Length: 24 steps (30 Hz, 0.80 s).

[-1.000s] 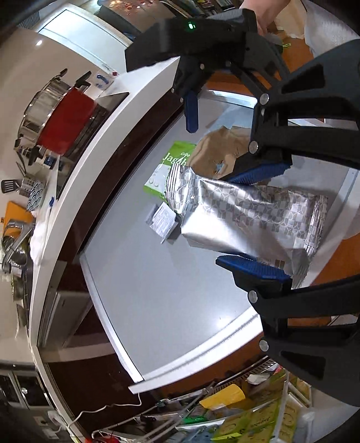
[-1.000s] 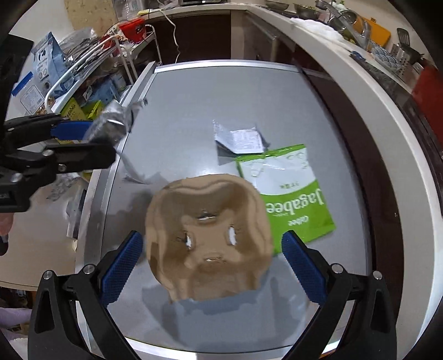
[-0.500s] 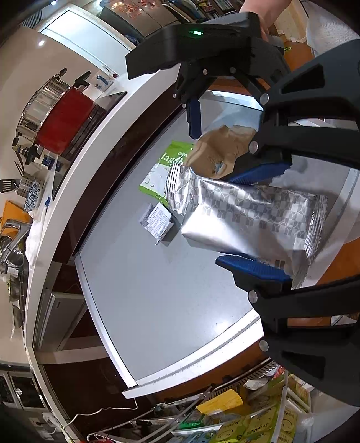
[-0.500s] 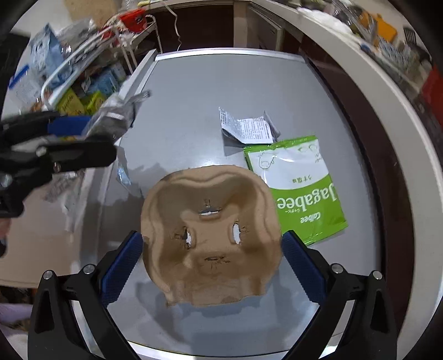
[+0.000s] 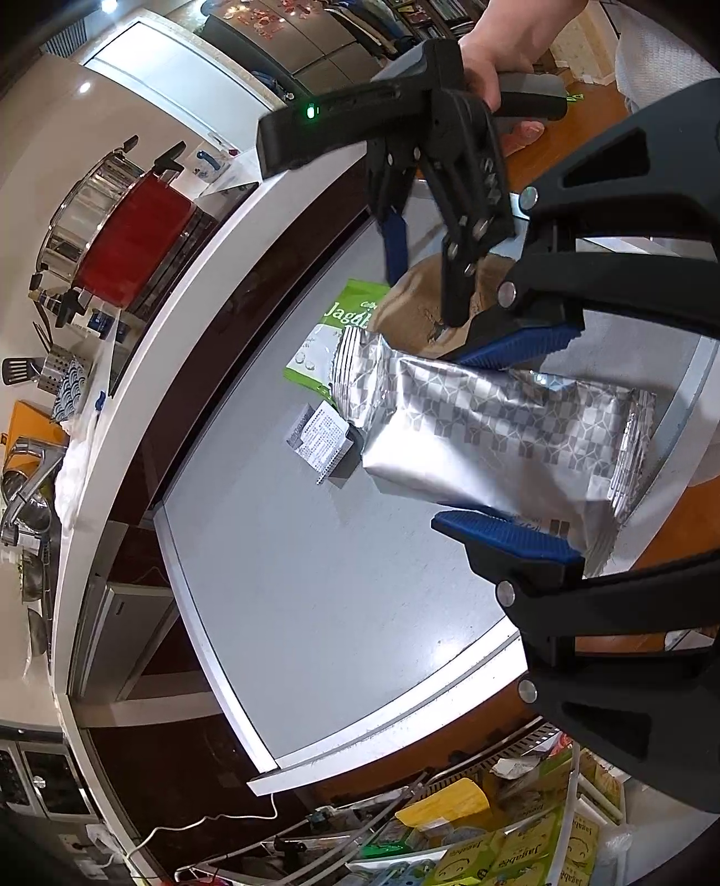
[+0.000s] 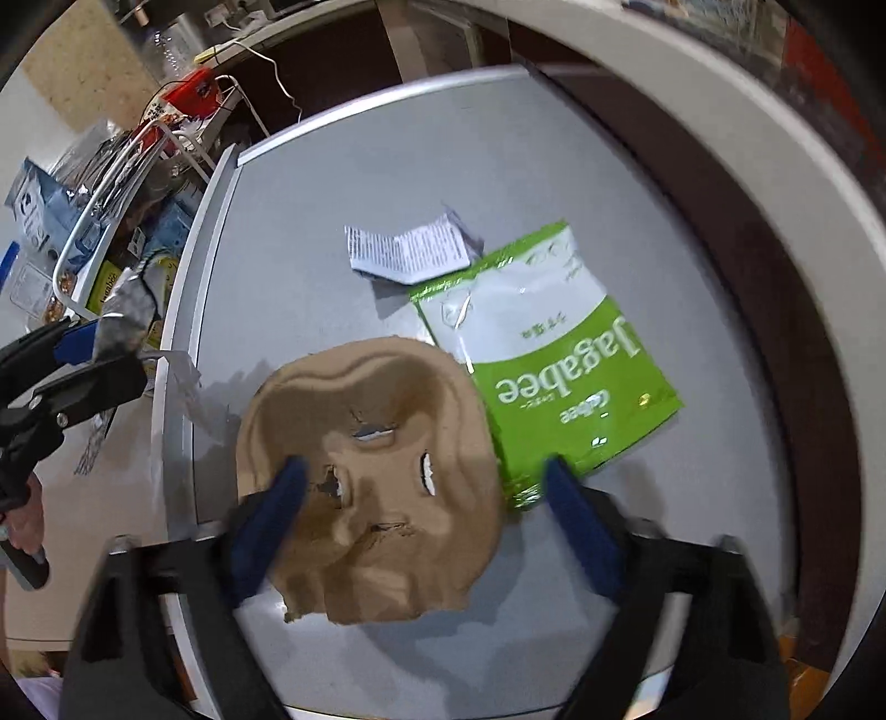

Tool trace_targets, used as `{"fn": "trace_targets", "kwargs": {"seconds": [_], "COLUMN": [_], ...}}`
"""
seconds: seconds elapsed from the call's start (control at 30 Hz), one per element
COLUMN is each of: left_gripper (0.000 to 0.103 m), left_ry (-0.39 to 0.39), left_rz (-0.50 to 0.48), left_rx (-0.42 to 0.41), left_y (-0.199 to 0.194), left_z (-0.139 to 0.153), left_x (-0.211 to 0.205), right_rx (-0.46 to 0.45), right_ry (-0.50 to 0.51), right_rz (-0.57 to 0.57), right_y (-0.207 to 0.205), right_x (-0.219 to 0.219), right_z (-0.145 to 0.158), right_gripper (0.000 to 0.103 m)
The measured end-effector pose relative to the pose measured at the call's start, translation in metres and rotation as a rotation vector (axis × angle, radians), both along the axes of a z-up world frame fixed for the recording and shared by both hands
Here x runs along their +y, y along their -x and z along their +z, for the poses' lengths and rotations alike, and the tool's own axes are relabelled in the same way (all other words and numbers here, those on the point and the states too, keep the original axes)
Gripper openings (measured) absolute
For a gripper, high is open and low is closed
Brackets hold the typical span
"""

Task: Collect trash
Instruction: 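Lift the foil snack with left tool while right tool lifts the pulp carrier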

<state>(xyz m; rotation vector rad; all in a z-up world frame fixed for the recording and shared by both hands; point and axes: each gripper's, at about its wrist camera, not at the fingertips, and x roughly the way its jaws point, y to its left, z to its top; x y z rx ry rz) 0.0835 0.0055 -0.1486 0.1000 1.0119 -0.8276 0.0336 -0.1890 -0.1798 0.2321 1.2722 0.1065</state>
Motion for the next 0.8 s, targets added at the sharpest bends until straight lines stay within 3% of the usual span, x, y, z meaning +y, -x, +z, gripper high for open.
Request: {"fn": "trace_targets", "kwargs": {"seconds": [0.03,0.07,0.13,0.57,0.8], "left_gripper": [0.051,0.051,0.051,0.051,0.051], "left_ry": [0.001,0.003,0.002,0.031,0.059], "left_rz": [-0.001,-0.003,-0.004,0.053,0.1], "left_rx": [0.001,0.002,0.0,-0.026,-0.055], "left_y": [0.0,0.0,0.001,0.011,0.026], "left_z": [0.0,0.0,0.0,0.014,0.031], "left_x": [0.0,-0.001,-0.002,0.002,0.002], "right_rx": [0.02,0.028,0.019,-0.124,-0.211], "right_ry": [-0.003,0.002,0.023,0.111,0.14], "right_rz": [0.0,0.008,0.026,0.104,0.139], "right_y": [-0.001,-0.001,0.0,0.009,0.025], "right_x": [0.0,0.001,0.005,0.01,0.002], "right_z": [-0.005,-0.008,-0.008,0.037,0.071], "right_gripper": [0.047,0.044,0.023,0.013,0.013]}}
